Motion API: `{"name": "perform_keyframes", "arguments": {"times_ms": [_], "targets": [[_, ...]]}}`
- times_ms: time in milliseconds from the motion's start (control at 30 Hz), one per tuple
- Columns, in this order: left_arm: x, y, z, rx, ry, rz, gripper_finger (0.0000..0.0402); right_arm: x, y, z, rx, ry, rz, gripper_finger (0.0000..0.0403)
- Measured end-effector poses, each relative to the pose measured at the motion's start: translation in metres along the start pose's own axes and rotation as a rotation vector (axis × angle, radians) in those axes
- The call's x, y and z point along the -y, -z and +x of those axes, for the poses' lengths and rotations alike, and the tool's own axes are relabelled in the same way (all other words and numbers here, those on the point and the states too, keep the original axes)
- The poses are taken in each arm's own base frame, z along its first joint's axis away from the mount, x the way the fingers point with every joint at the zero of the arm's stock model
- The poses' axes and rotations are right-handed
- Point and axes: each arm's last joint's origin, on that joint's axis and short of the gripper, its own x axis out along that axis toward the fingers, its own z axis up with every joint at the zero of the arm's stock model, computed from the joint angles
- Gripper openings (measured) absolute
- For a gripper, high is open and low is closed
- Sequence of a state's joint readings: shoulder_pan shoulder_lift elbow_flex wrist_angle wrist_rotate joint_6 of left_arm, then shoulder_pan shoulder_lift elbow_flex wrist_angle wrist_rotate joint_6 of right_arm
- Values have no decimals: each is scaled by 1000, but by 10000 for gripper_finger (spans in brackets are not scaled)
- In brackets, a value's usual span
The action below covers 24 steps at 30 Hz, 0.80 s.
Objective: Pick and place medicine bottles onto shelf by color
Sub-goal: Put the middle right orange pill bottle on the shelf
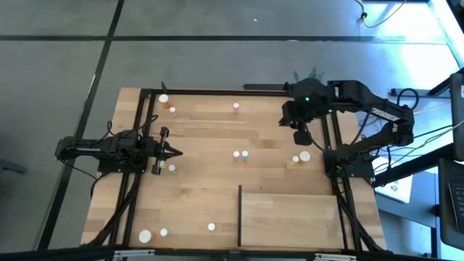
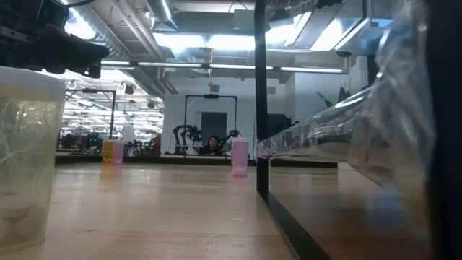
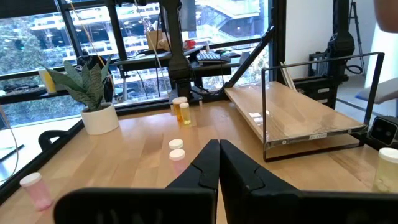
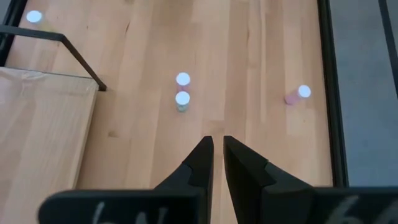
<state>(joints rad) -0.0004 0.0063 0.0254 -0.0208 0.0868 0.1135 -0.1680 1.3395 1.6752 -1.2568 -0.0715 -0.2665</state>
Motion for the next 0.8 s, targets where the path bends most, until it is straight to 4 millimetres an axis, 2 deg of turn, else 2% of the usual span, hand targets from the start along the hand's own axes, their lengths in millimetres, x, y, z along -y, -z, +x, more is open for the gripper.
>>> {"name": "perform_keyframes", "arguments": {"times_ms": [167,300,567,800], "targets": [[0,0,0,0,0,0,0,1,-3,8,-19,-5,8,42],[0,-1,0,17,-1,3,0,3,-7,19,-34,-7,92,42],[-3,-4,0,13,-99,2,0,6,-12,39,-89,-17,132,45],[-4,-4,0,12,-132,-5,0,8,-14,52,-122,-24,133,102]]}}
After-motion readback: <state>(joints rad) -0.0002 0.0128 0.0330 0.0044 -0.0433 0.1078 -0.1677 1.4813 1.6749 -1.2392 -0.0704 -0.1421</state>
